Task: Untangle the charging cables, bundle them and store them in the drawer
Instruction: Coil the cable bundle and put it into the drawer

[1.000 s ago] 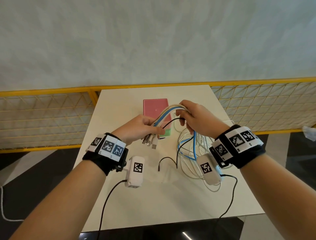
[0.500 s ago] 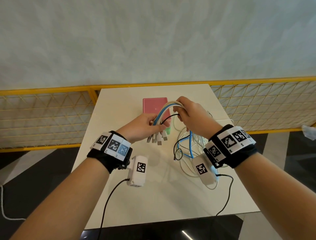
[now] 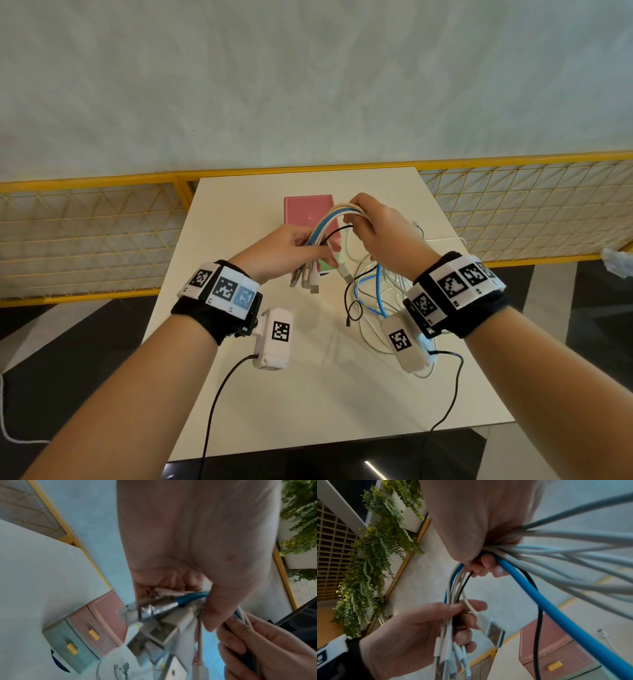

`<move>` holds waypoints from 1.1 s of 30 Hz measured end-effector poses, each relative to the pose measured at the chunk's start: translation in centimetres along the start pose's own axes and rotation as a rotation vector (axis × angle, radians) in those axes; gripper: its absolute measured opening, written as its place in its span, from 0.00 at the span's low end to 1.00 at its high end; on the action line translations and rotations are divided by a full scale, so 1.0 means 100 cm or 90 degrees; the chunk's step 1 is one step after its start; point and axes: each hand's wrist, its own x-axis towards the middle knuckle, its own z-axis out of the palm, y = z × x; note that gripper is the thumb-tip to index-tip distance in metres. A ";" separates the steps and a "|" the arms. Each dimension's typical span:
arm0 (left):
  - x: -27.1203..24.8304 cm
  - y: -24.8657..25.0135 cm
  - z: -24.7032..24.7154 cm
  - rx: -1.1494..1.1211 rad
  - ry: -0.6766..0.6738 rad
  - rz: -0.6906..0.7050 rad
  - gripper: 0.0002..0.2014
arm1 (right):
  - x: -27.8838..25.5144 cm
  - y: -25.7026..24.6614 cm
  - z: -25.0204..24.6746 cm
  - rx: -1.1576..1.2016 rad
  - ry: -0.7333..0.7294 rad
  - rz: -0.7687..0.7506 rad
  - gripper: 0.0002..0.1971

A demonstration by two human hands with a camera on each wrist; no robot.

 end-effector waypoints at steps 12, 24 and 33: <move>0.000 0.000 -0.007 -0.003 -0.007 0.019 0.17 | -0.001 0.000 -0.001 -0.013 -0.017 -0.027 0.06; 0.002 -0.001 -0.005 0.076 -0.001 0.059 0.07 | 0.001 -0.001 -0.002 -0.015 -0.023 -0.034 0.06; 0.008 0.001 0.004 0.244 0.046 0.058 0.11 | 0.009 -0.001 -0.007 0.022 -0.063 -0.024 0.07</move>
